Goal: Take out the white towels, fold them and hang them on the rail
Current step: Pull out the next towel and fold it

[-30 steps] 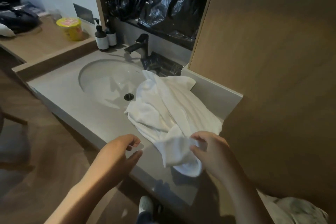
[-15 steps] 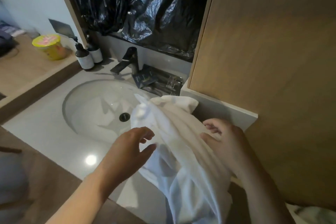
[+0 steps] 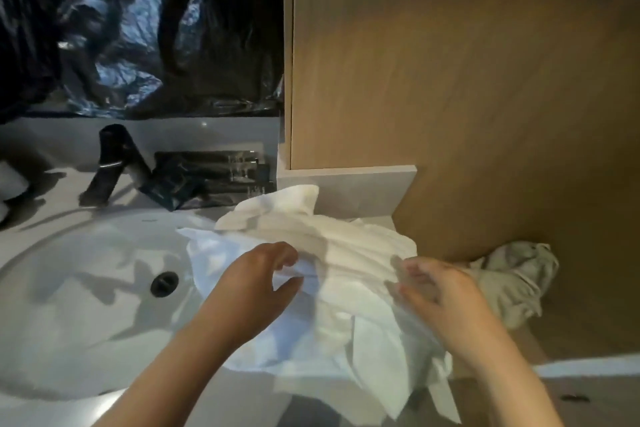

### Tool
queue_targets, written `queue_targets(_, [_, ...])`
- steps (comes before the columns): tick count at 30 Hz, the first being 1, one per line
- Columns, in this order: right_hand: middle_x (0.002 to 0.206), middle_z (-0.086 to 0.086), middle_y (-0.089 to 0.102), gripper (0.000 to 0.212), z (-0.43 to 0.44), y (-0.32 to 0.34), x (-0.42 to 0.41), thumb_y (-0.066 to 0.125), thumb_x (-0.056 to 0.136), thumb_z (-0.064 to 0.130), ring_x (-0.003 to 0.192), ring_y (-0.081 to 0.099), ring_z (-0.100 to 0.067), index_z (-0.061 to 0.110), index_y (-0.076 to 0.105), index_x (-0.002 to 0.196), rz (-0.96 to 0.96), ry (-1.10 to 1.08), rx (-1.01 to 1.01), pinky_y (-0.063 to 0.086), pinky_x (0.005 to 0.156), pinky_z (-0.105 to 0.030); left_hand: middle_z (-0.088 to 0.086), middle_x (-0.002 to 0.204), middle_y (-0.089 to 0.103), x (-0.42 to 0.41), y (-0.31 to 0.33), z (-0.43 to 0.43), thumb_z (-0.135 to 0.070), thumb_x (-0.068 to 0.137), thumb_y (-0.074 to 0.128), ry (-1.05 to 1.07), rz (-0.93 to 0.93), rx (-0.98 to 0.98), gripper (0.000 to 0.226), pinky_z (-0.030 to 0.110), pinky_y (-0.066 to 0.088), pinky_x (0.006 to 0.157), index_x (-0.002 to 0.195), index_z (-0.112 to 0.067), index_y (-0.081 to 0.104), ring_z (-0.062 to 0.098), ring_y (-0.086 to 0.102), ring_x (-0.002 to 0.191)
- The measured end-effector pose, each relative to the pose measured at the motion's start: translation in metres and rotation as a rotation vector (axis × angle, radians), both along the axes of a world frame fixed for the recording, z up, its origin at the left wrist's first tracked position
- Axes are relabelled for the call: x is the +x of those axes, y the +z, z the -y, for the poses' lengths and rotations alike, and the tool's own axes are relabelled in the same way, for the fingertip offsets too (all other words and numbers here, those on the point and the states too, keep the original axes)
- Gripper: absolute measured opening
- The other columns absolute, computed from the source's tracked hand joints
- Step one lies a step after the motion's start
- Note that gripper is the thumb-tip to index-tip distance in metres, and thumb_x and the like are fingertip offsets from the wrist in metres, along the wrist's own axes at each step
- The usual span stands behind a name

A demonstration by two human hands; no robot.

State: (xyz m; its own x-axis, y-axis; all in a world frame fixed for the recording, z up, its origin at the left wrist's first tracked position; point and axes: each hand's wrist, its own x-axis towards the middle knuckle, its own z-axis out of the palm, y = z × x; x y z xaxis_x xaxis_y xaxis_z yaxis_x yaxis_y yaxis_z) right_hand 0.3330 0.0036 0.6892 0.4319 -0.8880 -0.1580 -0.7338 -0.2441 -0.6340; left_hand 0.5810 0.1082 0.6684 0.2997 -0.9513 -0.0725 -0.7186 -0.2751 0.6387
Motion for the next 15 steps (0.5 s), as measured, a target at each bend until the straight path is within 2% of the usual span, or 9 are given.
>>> queue_targets(3, [0.116,0.013,0.062,0.036,-0.035,-0.004,0.003,0.067,0.091,0.026,0.096,0.054,0.01,0.025,0.061,0.126,-0.024,-0.075,0.022,0.04,0.077,0.0,-0.016,0.106,0.063,0.012,-0.006,-0.005,-0.034,0.087,0.067,-0.108,-0.047,0.008,0.023,0.025,0.05,0.09,0.108,-0.029,0.061,0.004,0.06,0.098])
queue_targets(7, [0.126,0.012,0.057,0.039,-0.068,-0.004,0.008,0.065,0.092,0.027,0.108,0.053,-0.002,0.026,0.058,0.13,-0.085,-0.133,-0.014,0.037,0.086,-0.012,-0.013,0.115,0.063,0.019,-0.013,-0.014,-0.032,0.086,0.07,-0.202,-0.039,-0.016,0.034,0.015,0.044,0.091,0.118,-0.024,0.062,0.007,0.059,0.104])
queue_targets(11, [0.111,0.014,0.058,0.032,-0.078,-0.008,0.011,0.067,0.09,0.027,0.099,0.054,-0.003,0.027,0.061,0.121,-0.125,-0.179,-0.078,0.036,0.075,-0.008,-0.008,0.121,0.064,0.023,-0.017,-0.02,-0.031,0.087,0.069,-0.262,0.008,-0.035,0.041,0.007,0.035,0.087,0.126,-0.021,0.061,0.009,0.06,0.106])
queue_targets(15, [0.097,0.012,0.057,0.03,-0.075,-0.015,0.016,0.069,0.088,0.02,0.094,0.054,-0.008,0.024,0.061,0.117,-0.148,-0.215,-0.087,0.038,0.073,-0.015,-0.004,0.124,0.06,0.025,-0.022,-0.021,-0.034,0.087,0.069,-0.28,0.027,-0.023,0.046,0.01,0.039,0.086,0.13,-0.021,0.06,0.011,0.059,0.1])
